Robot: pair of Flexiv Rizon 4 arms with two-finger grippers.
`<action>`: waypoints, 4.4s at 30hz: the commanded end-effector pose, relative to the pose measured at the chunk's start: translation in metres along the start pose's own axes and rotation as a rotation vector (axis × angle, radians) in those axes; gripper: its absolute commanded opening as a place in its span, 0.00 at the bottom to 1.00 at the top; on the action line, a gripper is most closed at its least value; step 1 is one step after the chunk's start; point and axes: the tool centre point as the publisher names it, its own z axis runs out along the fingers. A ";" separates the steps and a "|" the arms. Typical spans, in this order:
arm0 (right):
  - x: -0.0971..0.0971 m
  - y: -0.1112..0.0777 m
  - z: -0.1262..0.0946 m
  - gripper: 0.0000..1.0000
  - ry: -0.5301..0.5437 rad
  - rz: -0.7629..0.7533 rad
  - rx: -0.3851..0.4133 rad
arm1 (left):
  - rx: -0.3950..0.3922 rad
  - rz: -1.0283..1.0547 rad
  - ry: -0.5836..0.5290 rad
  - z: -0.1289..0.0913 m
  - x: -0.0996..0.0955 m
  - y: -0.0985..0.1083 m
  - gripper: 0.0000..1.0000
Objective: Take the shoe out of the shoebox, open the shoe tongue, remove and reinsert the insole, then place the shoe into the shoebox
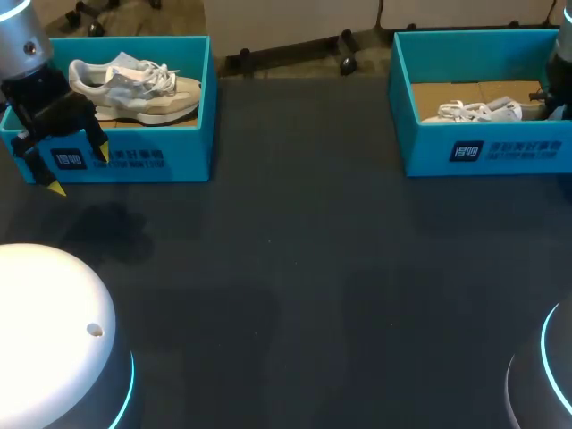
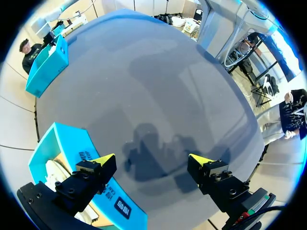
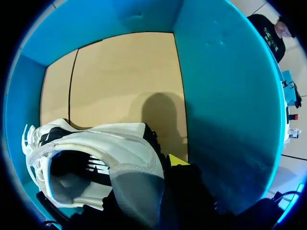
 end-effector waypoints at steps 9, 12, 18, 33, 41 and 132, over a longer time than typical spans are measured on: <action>-0.001 0.000 0.012 0.29 0.015 0.007 0.024 | -0.002 0.001 0.002 0.000 0.000 0.000 1.00; -0.001 -0.002 0.004 0.78 0.013 0.012 0.012 | -0.002 0.001 0.002 0.000 0.000 0.000 1.00; 0.000 -0.005 -0.008 1.00 0.010 0.015 0.000 | -0.002 0.001 0.002 0.000 0.000 0.000 1.00; 0.014 -0.012 -0.063 1.00 0.060 -0.008 -0.042 | -0.002 0.001 0.002 0.000 0.000 0.000 1.00; 0.022 -0.025 -0.102 1.00 0.076 -0.008 -0.041 | -0.002 0.001 0.002 0.000 0.000 0.000 1.00; 0.069 -0.148 -0.171 1.00 0.187 0.070 -0.020 | -0.279 0.918 0.057 -0.116 -0.097 0.234 1.00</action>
